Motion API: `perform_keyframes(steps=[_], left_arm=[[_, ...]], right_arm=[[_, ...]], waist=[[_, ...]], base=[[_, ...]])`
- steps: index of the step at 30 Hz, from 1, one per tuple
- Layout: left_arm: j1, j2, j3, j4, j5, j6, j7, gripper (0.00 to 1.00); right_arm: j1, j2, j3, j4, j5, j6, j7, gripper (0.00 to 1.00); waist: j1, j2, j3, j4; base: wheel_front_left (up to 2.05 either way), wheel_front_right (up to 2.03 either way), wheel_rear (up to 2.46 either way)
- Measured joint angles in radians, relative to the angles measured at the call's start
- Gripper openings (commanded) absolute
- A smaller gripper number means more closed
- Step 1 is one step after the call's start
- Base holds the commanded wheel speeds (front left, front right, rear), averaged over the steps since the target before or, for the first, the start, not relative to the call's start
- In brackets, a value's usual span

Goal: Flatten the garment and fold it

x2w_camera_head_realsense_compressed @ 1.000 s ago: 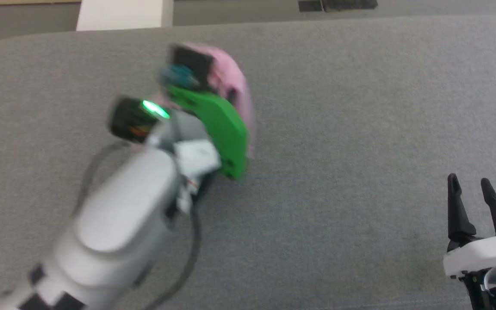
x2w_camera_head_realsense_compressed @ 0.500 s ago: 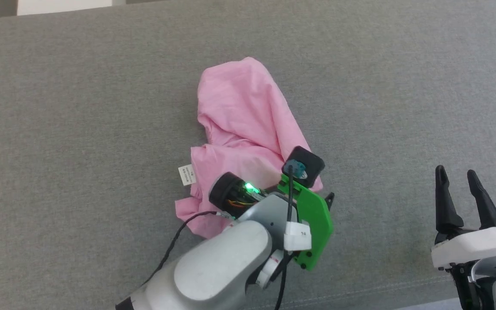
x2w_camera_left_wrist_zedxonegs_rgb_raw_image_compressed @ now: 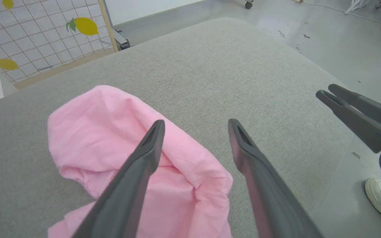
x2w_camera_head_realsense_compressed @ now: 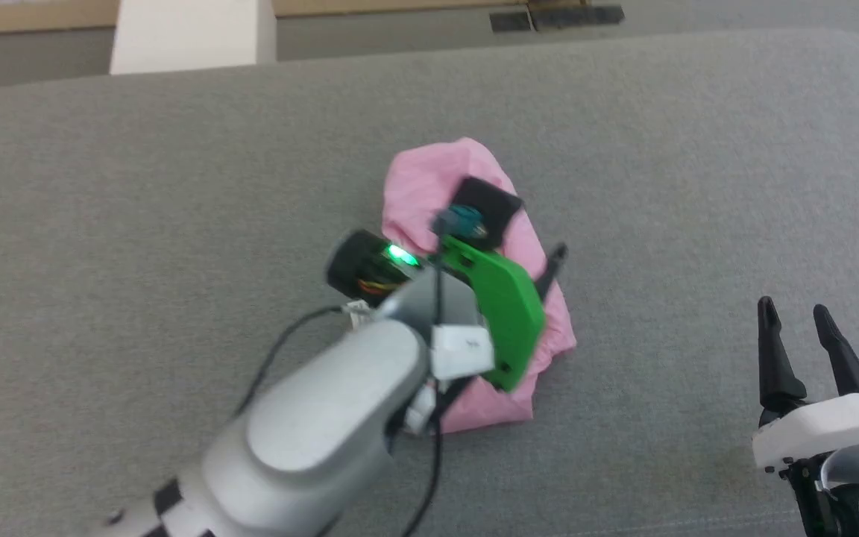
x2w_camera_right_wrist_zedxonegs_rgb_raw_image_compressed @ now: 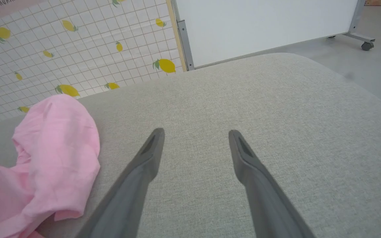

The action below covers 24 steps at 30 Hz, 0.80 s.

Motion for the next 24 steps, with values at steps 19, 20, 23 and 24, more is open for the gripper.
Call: perform_keyframes(steps=[19,20,23,24], left_arm=[[0.265,0.374,0.291,-0.035,0.011,0.105,-0.415,1.00],[0.307,0.383,0.298,-0.048,0.009,0.119,-0.436,1.00],[0.419,0.392,0.305,-0.090,0.007,0.165,-0.487,1.00],[0.452,0.393,0.304,-0.104,0.007,0.177,-0.500,1.00]], right_arm=[[0.087,0.000,0.018,-0.110,-0.002,0.000,0.081,1.00],[0.093,0.000,0.024,-0.117,0.001,0.000,0.087,1.00],[0.107,0.000,0.032,-0.129,0.004,0.000,0.090,1.00],[0.109,0.000,0.032,-0.133,0.004,0.000,0.090,1.00]], waist=[[0.0000,-0.0001,-0.140,0.129],[0.0000,0.0000,-0.142,0.133],[0.0000,0.0000,-0.144,0.143],[0.0000,0.0000,-0.144,0.145]], base=[[0.00,0.00,0.00],[0.00,0.00,0.00],[0.00,0.00,0.00],[0.00,0.00,0.00]])
